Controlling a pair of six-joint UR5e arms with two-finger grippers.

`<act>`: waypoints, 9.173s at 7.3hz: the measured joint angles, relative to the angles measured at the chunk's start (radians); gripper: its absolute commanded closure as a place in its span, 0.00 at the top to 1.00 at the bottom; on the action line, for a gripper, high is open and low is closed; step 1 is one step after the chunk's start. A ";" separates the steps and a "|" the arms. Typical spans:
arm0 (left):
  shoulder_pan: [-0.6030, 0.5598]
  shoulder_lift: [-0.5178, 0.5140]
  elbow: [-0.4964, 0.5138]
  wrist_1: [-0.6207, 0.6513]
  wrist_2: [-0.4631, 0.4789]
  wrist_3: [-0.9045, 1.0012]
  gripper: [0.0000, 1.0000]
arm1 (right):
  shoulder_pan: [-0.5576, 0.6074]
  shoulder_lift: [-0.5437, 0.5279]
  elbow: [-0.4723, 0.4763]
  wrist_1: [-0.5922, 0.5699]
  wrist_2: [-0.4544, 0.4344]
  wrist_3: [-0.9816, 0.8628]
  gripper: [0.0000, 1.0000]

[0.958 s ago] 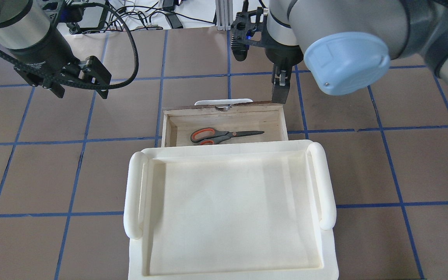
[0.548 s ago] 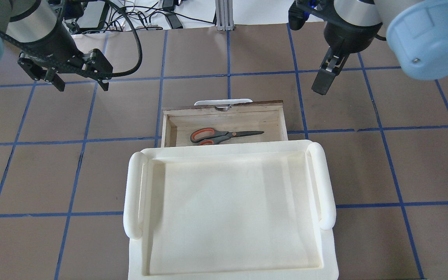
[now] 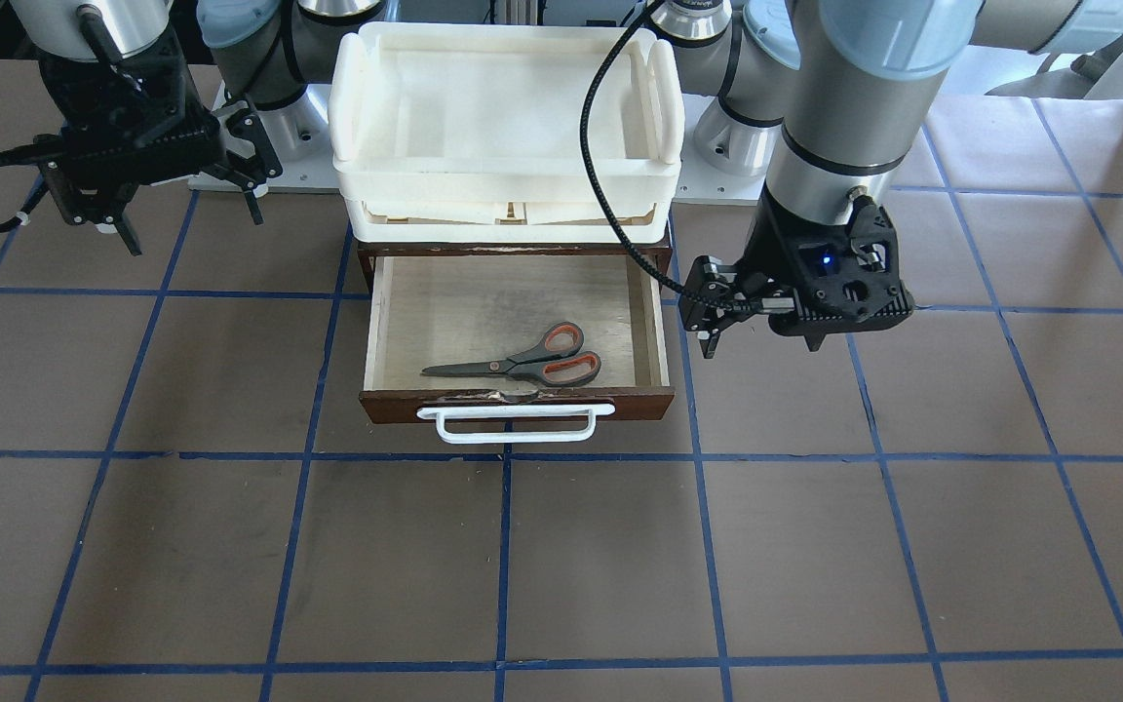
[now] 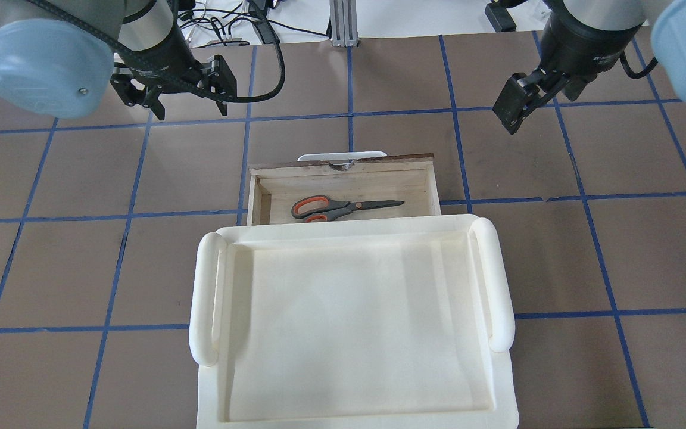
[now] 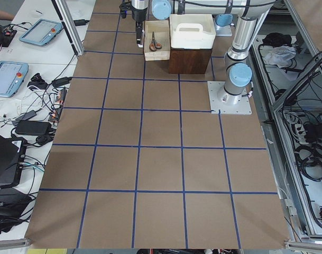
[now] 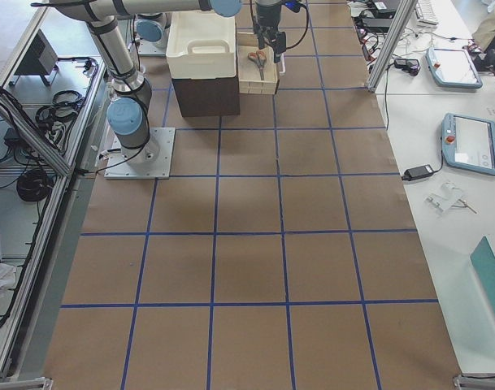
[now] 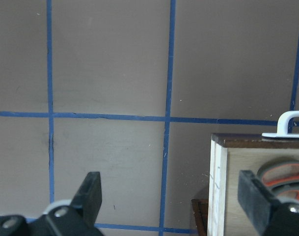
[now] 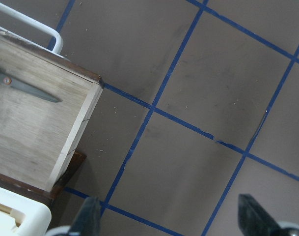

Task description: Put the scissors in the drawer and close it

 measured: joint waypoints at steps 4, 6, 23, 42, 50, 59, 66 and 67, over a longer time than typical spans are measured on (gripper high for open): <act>-0.091 -0.160 0.046 0.119 -0.004 -0.098 1.00 | 0.006 -0.005 0.008 0.005 0.009 0.339 1.00; -0.113 -0.238 0.051 0.193 -0.036 -0.149 1.00 | 0.007 -0.008 0.008 -0.001 0.015 0.355 1.00; -0.167 -0.340 0.108 -0.040 -0.102 -0.368 1.00 | 0.007 -0.013 0.008 -0.001 0.025 0.363 1.00; -0.195 -0.335 0.130 -0.279 -0.116 -0.368 1.00 | 0.007 -0.013 0.008 -0.001 0.022 0.357 1.00; -0.214 -0.296 0.078 -0.369 -0.116 -0.367 1.00 | 0.007 -0.013 0.008 -0.002 0.015 0.352 1.00; -0.234 -0.282 0.053 -0.438 -0.118 -0.367 1.00 | 0.007 -0.013 0.009 0.000 0.015 0.341 1.00; -0.170 -0.276 0.139 -0.365 -0.115 -0.286 1.00 | 0.007 -0.013 0.009 -0.001 0.021 0.339 1.00; -0.151 -0.265 0.156 -0.337 -0.113 -0.193 1.00 | 0.007 -0.014 0.009 -0.001 0.021 0.340 1.00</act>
